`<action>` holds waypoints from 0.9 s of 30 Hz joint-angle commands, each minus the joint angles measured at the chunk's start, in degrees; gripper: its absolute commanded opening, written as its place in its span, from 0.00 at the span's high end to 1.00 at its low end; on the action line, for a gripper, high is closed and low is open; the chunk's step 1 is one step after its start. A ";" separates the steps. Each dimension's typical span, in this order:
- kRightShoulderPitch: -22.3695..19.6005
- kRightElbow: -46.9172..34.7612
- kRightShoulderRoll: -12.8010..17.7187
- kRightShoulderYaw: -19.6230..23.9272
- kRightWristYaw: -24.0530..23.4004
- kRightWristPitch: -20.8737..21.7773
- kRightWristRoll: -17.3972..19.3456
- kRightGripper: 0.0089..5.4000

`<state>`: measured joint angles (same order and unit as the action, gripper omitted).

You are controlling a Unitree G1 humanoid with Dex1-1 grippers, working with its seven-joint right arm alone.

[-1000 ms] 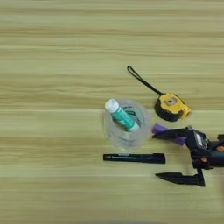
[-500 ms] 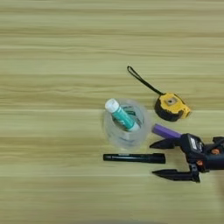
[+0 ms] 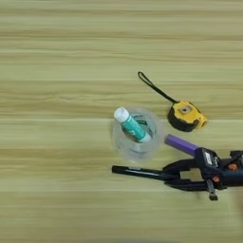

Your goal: Move the objects on the table

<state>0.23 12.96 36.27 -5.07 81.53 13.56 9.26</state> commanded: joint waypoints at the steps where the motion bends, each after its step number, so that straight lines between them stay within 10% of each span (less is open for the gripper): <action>1: -2.61 -1.29 2.31 1.08 -2.37 1.29 0.08 0.79; 27: -2.65 -7.61 2.15 4.06 0.74 -5.10 10.77 0.79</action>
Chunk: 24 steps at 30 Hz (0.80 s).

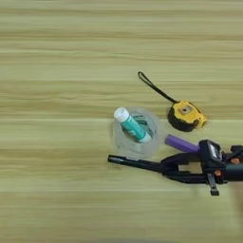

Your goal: Move the objects on the table

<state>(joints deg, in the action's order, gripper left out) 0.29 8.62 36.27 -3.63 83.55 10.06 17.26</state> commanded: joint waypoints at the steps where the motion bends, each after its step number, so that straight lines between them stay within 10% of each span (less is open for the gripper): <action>1: -2.67 -3.75 2.16 2.83 -0.99 -2.20 3.48 0.79; 11: -5.49 -9.21 0.45 8.77 -2.90 -12.58 15.31 0.79; 24: -15.89 0.62 -2.42 13.84 -17.32 -11.67 10.22 0.79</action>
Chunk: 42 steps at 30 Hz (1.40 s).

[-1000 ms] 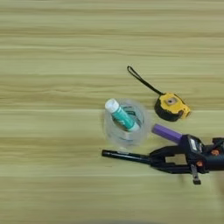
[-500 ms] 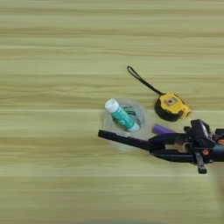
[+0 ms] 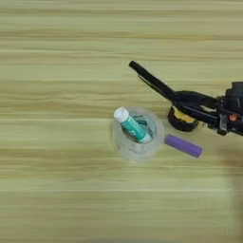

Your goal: Move the objects on the table

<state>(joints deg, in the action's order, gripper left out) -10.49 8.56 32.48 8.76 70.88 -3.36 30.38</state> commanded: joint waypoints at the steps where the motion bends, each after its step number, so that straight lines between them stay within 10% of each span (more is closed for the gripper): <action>1: -5.45 1.52 1.37 1.15 -5.48 2.18 -4.06 0.79; 22: -6.85 12.80 3.15 -3.16 -9.33 12.15 -20.28 0.79; 42: -3.86 8.42 4.57 -4.11 -9.00 14.08 -23.26 0.79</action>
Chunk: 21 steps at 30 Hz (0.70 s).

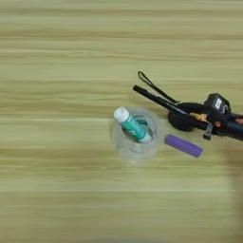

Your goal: Move the objects on the table

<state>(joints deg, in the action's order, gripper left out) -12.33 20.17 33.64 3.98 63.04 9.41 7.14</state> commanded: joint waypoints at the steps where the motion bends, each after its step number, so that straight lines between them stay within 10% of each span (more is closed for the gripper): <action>1: -1.88 -3.30 3.54 0.59 -1.09 1.38 -0.19 0.79; 21: 0.69 -0.32 6.24 -2.12 -0.47 5.99 -4.96 0.79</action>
<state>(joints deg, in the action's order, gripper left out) -9.29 20.51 36.85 1.30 64.23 14.91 2.60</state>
